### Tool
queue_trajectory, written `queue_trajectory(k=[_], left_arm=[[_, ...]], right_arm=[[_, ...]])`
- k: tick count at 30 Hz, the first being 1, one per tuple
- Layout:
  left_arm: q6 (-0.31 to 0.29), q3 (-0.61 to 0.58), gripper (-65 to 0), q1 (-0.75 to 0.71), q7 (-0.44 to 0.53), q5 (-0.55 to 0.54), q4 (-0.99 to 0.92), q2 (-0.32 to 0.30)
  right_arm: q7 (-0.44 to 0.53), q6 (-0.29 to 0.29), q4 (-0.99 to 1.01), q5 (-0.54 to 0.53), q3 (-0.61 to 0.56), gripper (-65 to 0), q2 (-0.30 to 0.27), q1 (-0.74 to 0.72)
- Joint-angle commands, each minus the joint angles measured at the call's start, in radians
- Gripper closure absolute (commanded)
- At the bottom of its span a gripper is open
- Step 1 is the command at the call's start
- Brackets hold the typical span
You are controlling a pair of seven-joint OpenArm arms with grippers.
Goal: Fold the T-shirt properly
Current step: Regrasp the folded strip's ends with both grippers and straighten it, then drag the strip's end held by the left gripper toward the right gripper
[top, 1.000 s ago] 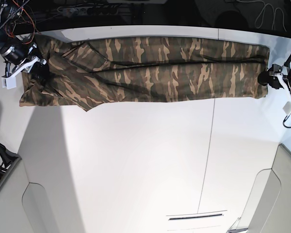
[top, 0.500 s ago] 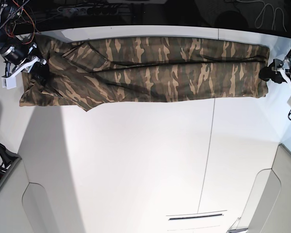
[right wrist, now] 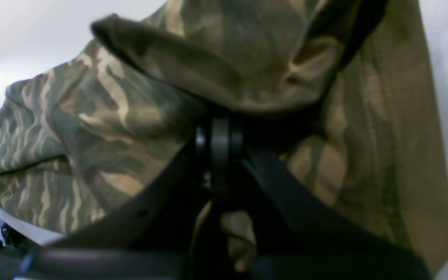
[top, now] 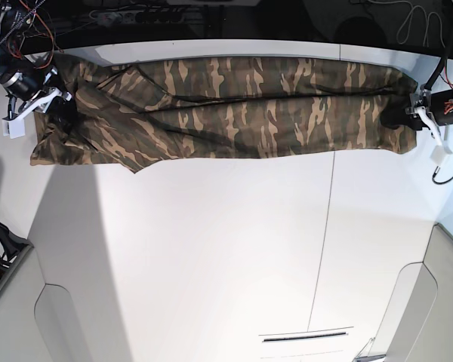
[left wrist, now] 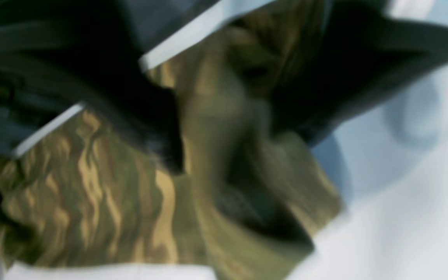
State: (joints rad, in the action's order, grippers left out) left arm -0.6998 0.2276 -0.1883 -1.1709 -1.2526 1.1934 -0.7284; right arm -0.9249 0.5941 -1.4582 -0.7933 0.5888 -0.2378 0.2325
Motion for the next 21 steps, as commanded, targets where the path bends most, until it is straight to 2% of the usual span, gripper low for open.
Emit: queue_trajectory(k=[1,2,3,7,11,14,15,16,21], left_arm=[[0.002,0.003,-9.2,-0.003,-0.021,0.009,0.003,-0.018],[0.002,0.003,-2.8,-0.003,-0.014,0.006,0.003,-0.018],[0.002,0.003,0.0,-0.003,-0.006,0.006,0.003,-0.018],[0.002,0.003,0.0,0.008,0.027,0.006,0.005,-0.021],[0.002,0.003,0.0,0.04,0.026,0.007,0.005,-0.026],[0.002,0.003,0.0,0.087,0.027,0.014,0.005,-0.026],[0.002,0.003,0.0,0.106,0.027,0.023,0.005,-0.026],[0.002,0.003,0.0,0.127,0.027,0.039,0.005,-0.027],[0.002,0.003,0.0,0.22,0.088,0.145,0.005,-0.048]], right_arm=[[0.001,-0.003,-0.01,-0.011,0.003,0.0,-0.014,-0.005],[0.001,-0.003,-0.01,-0.011,0.003,0.0,-0.014,-0.005],[0.001,-0.003,-0.01,-0.013,0.003,0.0,-0.014,-0.005],[-0.002,-0.003,-0.01,-0.068,0.004,0.0,-0.015,-0.005],[-0.098,-0.003,-0.027,-0.193,0.01,0.0,-0.015,-0.005],[-0.127,0.008,-0.058,-0.213,0.023,-17.0,-0.014,-0.005],[-0.127,0.008,-0.072,-0.213,0.03,-20.5,-0.014,-0.005],[-0.128,0.008,-0.089,-0.213,0.039,-22.2,-0.014,-0.005],[-0.173,0.008,-0.184,-0.213,0.087,-22.3,-0.014,0.001]])
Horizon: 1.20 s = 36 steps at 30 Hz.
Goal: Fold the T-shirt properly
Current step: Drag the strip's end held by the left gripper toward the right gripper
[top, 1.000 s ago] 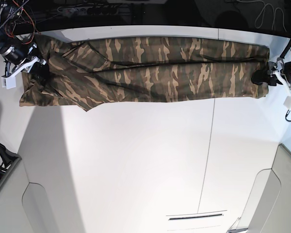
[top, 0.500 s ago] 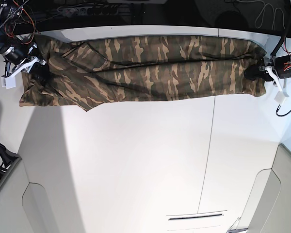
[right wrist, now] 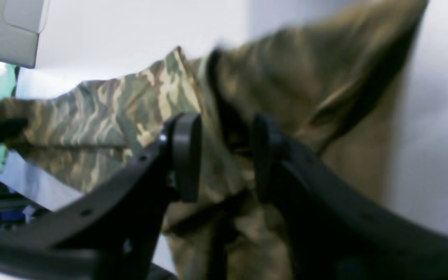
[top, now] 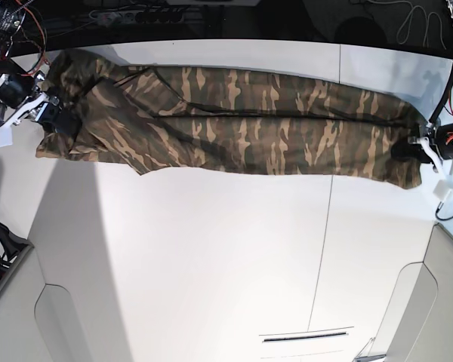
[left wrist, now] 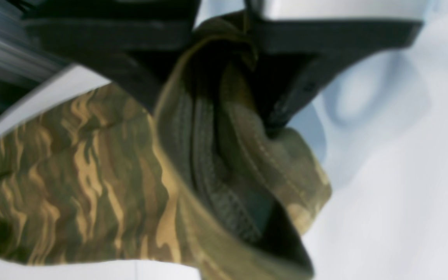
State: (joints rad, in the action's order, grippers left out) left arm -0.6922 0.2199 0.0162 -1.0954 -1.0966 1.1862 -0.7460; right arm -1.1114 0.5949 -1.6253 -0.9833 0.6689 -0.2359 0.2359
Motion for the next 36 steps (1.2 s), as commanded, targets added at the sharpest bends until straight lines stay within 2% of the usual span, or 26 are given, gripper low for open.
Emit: queue_trajectory(k=[1,5,13,17,23,26,33,36], left_arm=[[-0.006,0.01,0.0,0.032,0.033,0.015,0.012,-0.034],[-0.006,0.01,0.0,0.103,0.087,0.119,0.012,-0.036],[-0.006,0.01,0.0,0.224,0.089,0.317,0.013,-0.037],[0.0,0.01,0.0,0.244,0.031,0.28,0.04,-0.041],[0.001,0.008,0.0,0.243,-0.105,0.108,0.161,-0.022],[0.027,0.008,0.0,0.243,-0.145,0.058,0.22,0.021],[0.027,0.003,0.0,0.185,-0.143,0.057,0.324,0.126],[0.027,-0.045,0.0,0.177,-0.143,0.059,0.353,0.155]], right_arm=[[0.008,0.007,-0.034,-0.023,0.015,-22.3,-0.016,0.001],[0.006,0.007,-0.072,-0.023,0.034,-22.3,-0.016,0.015],[0.009,0.007,-0.079,-0.024,0.034,-22.3,-0.016,0.054],[0.011,0.007,-0.079,-0.026,0.034,-22.3,-0.015,0.056],[0.02,0.007,-0.079,-0.02,0.034,-22.3,-0.016,0.055],[0.038,0.007,-0.079,-0.02,0.034,-22.3,-0.015,0.055],[0.039,0.007,-0.079,-0.018,0.034,-22.3,-0.016,0.055],[0.04,0.008,-0.079,-0.019,0.034,-22.3,-0.016,0.055]])
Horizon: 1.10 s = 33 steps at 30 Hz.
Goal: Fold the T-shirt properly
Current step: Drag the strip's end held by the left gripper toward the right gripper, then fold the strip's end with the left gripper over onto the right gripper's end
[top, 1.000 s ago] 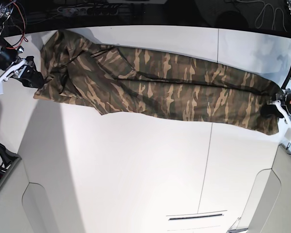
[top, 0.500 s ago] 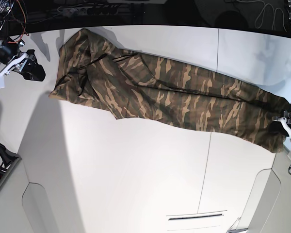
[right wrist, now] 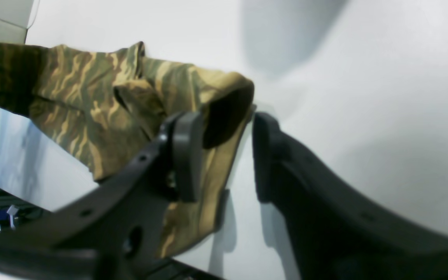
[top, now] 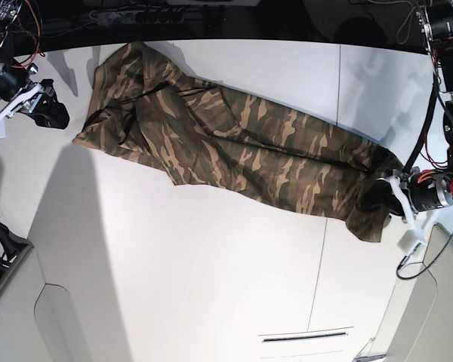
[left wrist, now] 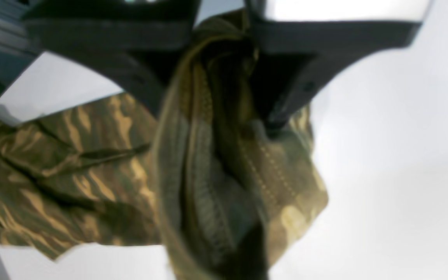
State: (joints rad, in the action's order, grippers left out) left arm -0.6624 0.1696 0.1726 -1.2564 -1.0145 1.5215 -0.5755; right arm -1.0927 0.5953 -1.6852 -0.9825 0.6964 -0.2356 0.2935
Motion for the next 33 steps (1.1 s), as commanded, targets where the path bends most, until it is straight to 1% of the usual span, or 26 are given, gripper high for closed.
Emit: queue_trajectory(k=[1,3,6,7,9,12,13,14,15,17,19,23,25,28,30,33], left_arm=[[-0.003,-0.021,0.0,0.021,0.019,-0.021,0.023,-0.008],[-0.003,-0.081,0.0,0.022,0.026,-0.001,0.026,0.008],[-0.003,-0.172,0.0,0.021,0.056,0.07,0.026,0.038],[-0.002,-0.199,-2.2,0.022,0.072,0.095,0.026,0.05],[0.001,-0.243,-11.4,0.022,0.11,0.143,0.026,0.071],[0.024,-0.278,-28.5,0.021,0.152,0.179,0.024,0.103],[0.024,-0.284,-33.4,0.021,0.154,0.178,0.024,0.114],[0.024,-0.285,-36.9,0.021,0.153,0.177,0.024,0.127],[0.024,-0.285,-38.7,0.021,0.153,0.178,0.023,0.139],[0.024,-0.285,-39.1,0.021,0.153,0.177,0.023,0.167],[0.024,-0.285,-39.1,0.02,0.153,0.167,0.023,0.198],[0.024,-0.285,-39.1,0.012,0.153,0.127,0.023,0.264],[0.023,-0.285,-39.1,0.007,0.153,0.099,0.023,0.297],[0.023,-0.285,-39.1,0.004,0.153,0.09,0.023,0.336],[0.023,-0.285,-39.1,0.004,0.153,0.089,0.023,0.347],[0.023,-0.285,-39.1,0.002,0.153,0.068,0.023,0.348]], right_arm=[[0.023,0.007,-0.019,-0.019,0.007,-22.3,-0.016,-0.002],[0.023,0.007,-0.019,-0.02,0.007,-22.3,-0.016,-0.002],[0.023,0.007,-0.019,-0.02,0.007,-22.3,-0.016,-0.002],[0.022,0.007,-0.019,-0.019,0.007,-22.3,-0.016,-0.002],[0.014,0.006,-0.019,-0.017,0.007,-22.3,-0.016,-0.002],[-0.002,0.006,-0.019,-0.004,0.007,-22.5,-0.016,-0.002],[-0.006,0.006,-0.018,-0.003,0.007,-24.5,-0.016,-0.001],[-0.007,0.006,-0.018,-0.001,0.007,-27.8,-0.016,0.001],[-0.007,0.006,-0.018,0.003,0.007,-32.1,-0.016,0.002],[-0.007,0.003,-0.017,0.024,0.006,-39.9,-0.016,0.003],[-0.007,0.003,-0.013,0.048,0.006,-43.3,-0.016,0.004],[-0.007,0.003,0.007,0.044,0.006,-43.3,-0.013,0.003],[-0.008,0.002,0.031,0.026,0.005,-43.3,-0.01,0.003],[-0.007,0.003,0.089,-0.016,0.0,-43.3,-0.01,0.003],[-0.007,0.003,0.132,-0.039,-0.007,-43.3,-0.01,0.003],[-0.008,0.007,0.183,-0.052,-0.018,-43.2,-0.004,0.003]])
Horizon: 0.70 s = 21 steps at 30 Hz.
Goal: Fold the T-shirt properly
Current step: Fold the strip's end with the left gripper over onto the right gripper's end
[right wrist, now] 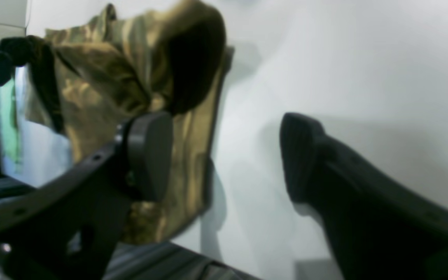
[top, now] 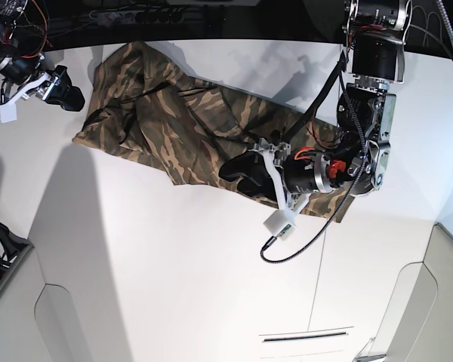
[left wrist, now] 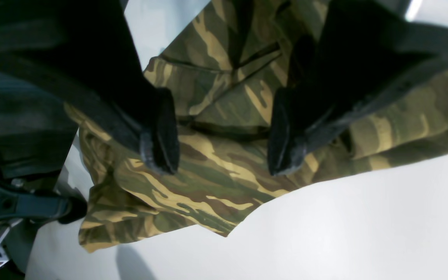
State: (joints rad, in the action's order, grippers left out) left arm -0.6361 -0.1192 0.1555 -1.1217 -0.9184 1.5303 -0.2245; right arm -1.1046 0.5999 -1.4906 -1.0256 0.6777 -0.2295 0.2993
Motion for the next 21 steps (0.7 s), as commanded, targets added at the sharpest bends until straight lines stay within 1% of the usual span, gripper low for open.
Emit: queue_trajectory(k=[1,4,11,16,21], left_arm=[[-0.003,0.004,-39.1,0.017,0.018,-0.037,0.014,-0.003],[-0.003,0.004,-39.1,0.004,0.019,-0.07,0.014,-0.003],[-0.003,0.004,-39.1,-0.02,0.019,-0.077,0.014,-0.003],[-0.003,0.004,-39.1,-0.029,0.019,-0.077,0.014,-0.003],[-0.003,0.004,-39.1,-0.039,0.019,-0.078,0.014,-0.003]], right_arm=[[0.004,0.004,-0.001,-0.014,0.0,-43.2,-0.003,-0.003],[-0.003,0.008,0.011,-0.042,-0.003,-43.2,0.021,-0.003],[-0.018,0.018,0.011,-0.089,-0.02,-43.2,0.086,-0.02],[-0.018,0.018,0.011,-0.089,-0.05,-43.2,0.137,-0.051],[-0.012,0.018,0.011,-0.077,-0.119,-43.2,0.171,-0.061]])
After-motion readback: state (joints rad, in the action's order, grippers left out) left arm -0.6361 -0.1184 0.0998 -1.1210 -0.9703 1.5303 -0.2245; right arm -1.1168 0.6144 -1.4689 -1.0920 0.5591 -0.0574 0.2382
